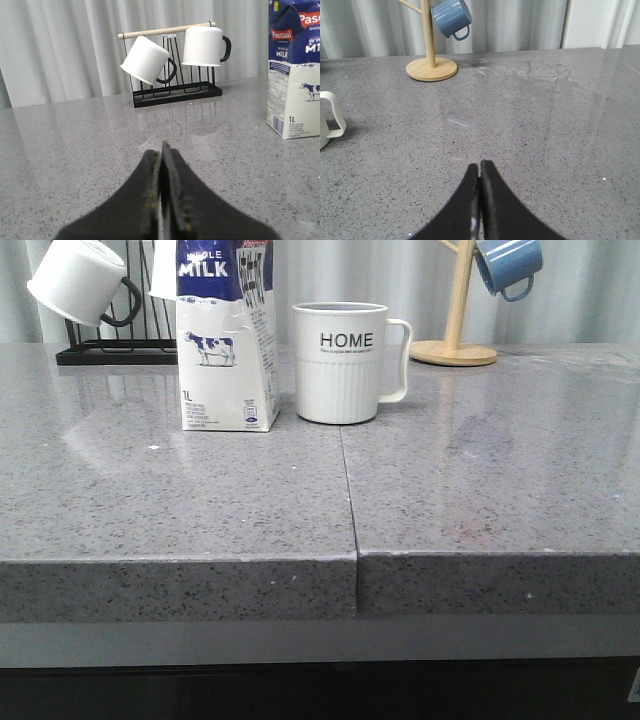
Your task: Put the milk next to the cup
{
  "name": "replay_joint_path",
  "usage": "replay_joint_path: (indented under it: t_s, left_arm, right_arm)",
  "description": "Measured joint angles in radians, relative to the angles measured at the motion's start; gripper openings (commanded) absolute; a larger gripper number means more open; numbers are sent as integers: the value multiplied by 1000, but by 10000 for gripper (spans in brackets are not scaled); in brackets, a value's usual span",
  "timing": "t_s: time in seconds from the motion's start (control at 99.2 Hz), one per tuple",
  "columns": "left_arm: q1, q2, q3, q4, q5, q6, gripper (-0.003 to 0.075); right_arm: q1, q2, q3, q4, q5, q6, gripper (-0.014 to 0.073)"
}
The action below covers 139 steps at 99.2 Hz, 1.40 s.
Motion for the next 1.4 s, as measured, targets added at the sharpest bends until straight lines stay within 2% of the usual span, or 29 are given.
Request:
replay_joint_path:
  t_s: [0.252,0.524,0.776,0.937,1.401]
  left_arm:
    - [0,0,0,0,0,0,-21]
    - [0,0,0,0,0,0,-21]
    - [0,0,0,0,-2,0,-20]
    - [0,0,0,0,-2,0,-21]
    - [0,0,0,0,-2,0,-21]
  right_arm:
    - [26,-132,48,25,-2,-84,-120]
    - [42,-351,237,83,-15,-139,-120]
    - [42,-358,392,97,-170,-139,-120]
    - [42,-358,416,97,-236,-139,-120]
    - [42,-358,416,99,-246,-139,-120]
